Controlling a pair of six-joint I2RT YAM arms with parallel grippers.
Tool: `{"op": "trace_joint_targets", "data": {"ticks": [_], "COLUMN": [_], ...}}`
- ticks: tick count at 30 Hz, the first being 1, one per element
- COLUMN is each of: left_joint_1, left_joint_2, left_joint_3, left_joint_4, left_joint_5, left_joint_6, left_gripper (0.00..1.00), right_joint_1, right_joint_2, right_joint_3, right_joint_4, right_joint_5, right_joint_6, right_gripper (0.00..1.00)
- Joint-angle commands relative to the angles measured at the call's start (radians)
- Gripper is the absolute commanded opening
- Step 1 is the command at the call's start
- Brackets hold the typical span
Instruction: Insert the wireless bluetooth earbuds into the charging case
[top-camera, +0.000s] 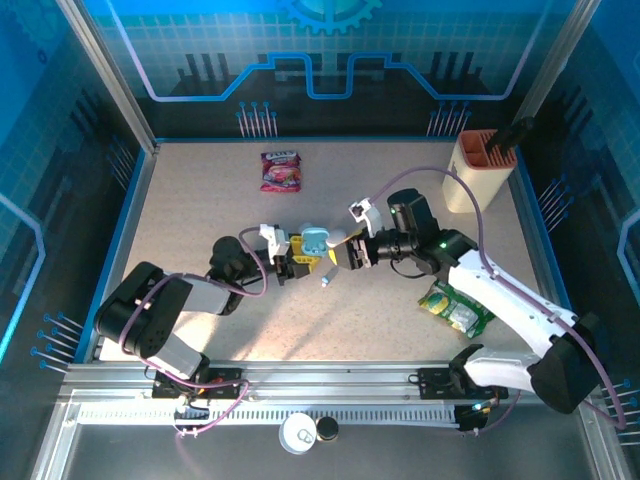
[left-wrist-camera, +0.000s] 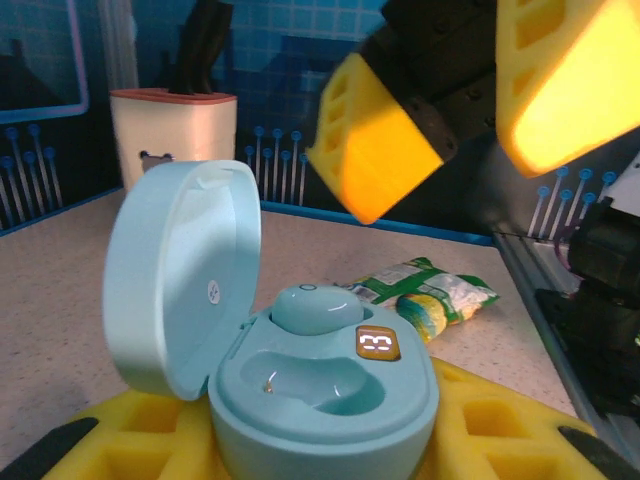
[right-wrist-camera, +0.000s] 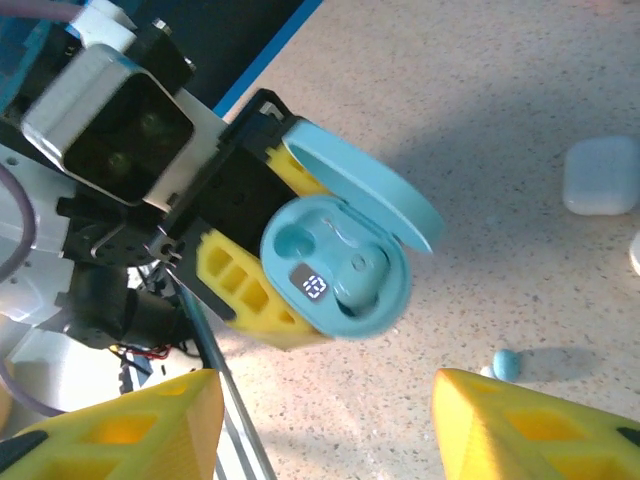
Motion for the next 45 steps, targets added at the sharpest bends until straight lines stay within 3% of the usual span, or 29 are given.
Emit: {"op": "trace_joint_targets", "data": {"ticks": [1,10,22,28,39,45], "left_joint_1": [0.036,0.115,0.115,0.114,0.115,0.114], "left_joint_2": [-0.046,-0.128,-0.13,-0.115,-0.117,-0.117], "left_joint_3": [-0.026,-0.102,-0.111,-0.105,-0.105,-0.108], "left_joint_4": [0.039,0.039,0.039,0.038,0.039,0.039], "left_joint_5": [-0.045,-0.093,-0.072,-0.061,-0.05,-0.045], "left_joint_6": [-0.017,-0.012,-0.009,-0.019,-0.019,-0.019], "left_gripper": [0.32,0.31,0.31,0.31,0.31,0.31], "right_joint_1": [-0.013,-0.012,0.008,0.032,0.07,0.075], "right_joint_2": [0.017,0.274,0.563,0.613,0.63,0.656], "right_joint_3": [-0.057,-0.159,-0.102,-0.053,-0.023,-0.009], "right_joint_4": [0.073,0.287,0.351,0.333,0.263,0.226], "right_joint_5": [0.098,0.095,0.039,0.026,0.045,0.063], "right_joint_6": [0.082,0.345,0.394,0.393,0.368,0.347], "right_gripper": [0.57,0.51,0.47,0.37,0.35,0.28]}}
